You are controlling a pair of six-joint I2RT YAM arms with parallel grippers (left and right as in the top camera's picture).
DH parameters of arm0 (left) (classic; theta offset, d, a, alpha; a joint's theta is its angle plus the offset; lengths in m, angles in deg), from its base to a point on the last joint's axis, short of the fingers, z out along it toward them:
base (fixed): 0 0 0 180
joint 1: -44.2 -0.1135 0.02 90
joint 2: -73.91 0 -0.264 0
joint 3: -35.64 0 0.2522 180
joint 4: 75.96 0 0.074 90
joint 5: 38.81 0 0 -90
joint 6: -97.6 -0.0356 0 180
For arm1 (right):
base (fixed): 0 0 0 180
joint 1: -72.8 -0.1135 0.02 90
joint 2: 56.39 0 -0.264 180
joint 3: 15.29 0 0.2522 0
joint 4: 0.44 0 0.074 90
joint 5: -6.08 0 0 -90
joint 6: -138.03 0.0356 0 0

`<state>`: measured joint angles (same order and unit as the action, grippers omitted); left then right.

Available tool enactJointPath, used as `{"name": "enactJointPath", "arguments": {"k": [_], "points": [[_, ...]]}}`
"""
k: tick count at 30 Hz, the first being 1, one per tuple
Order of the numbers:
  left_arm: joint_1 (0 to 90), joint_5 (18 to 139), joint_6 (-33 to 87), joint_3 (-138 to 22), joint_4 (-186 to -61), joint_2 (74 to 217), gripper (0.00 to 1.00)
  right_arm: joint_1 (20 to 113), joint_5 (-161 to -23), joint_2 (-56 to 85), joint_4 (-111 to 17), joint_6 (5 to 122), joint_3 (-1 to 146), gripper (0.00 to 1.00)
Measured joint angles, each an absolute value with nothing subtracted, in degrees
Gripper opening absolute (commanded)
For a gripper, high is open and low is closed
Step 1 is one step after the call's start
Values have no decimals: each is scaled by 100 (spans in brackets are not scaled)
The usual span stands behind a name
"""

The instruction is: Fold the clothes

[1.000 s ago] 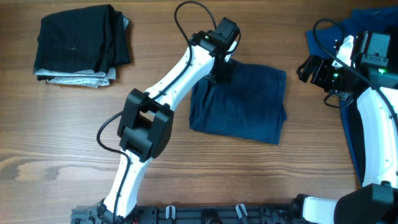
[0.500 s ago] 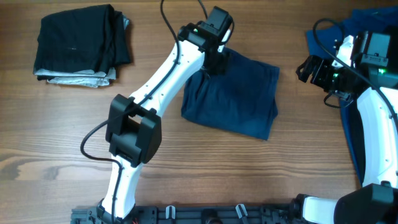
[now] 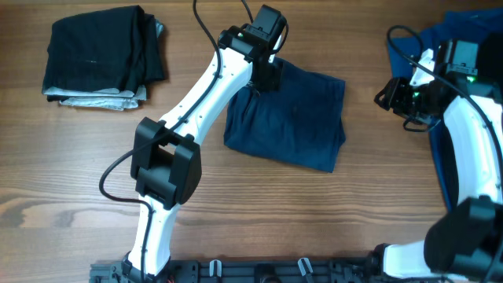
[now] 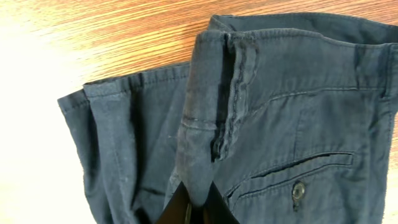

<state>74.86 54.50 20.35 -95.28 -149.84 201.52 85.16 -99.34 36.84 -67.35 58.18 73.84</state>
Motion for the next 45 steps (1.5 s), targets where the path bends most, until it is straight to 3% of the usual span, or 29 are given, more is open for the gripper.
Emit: {"name": "enactJointPath", "arguments": {"k": [4, 5, 7, 8, 17, 25, 26, 29, 32, 34, 45], "points": [[7501, 5701, 2038, -9535, -14814, 20285, 4, 8518, -10067, 4093, -6717, 5617, 7384, 50], [7512, 5734, 2038, -9537, -14755, 20377, 4, 8518, -10225, 4119, -6665, 5488, 7384, 40], [7558, 5800, 2038, -9537, -14602, 20672, 4, 8516, -10787, 4126, -6464, 5126, 7384, 8], [7580, 5817, 2038, -9537, -14562, 20777, 4, 8499, -10966, 4126, -6378, 5034, 7384, 4], [7678, 5843, 2035, -9537, -14320, 20959, 4, 7614, -11346, 4639, -5104, 4820, 7384, 4], [7676, 5789, 2033, -9537, -14434, 20959, 5, 7426, -10618, 5973, -4494, 5447, 7384, 4], [7669, 5787, 2033, -9537, -14434, 20959, 8, 7423, -10574, 6104, -4477, 5467, 7384, 4], [7647, 5767, 2018, -9537, -14434, 20959, 28, 7423, -10579, 6185, -4418, 5515, 7386, 4], [7632, 5745, 1994, -9537, -14291, 20959, 72, 7428, -10631, 6235, -4411, 5561, 7417, 4], [7628, 5738, 1913, -9537, -14110, 20959, 83, 7437, -10662, 6259, -4396, 5596, 7439, 4], [7444, 5704, 1771, -9539, -13269, 21332, 78, 7441, -10682, 6266, -4387, 5641, 7439, 4]]}}
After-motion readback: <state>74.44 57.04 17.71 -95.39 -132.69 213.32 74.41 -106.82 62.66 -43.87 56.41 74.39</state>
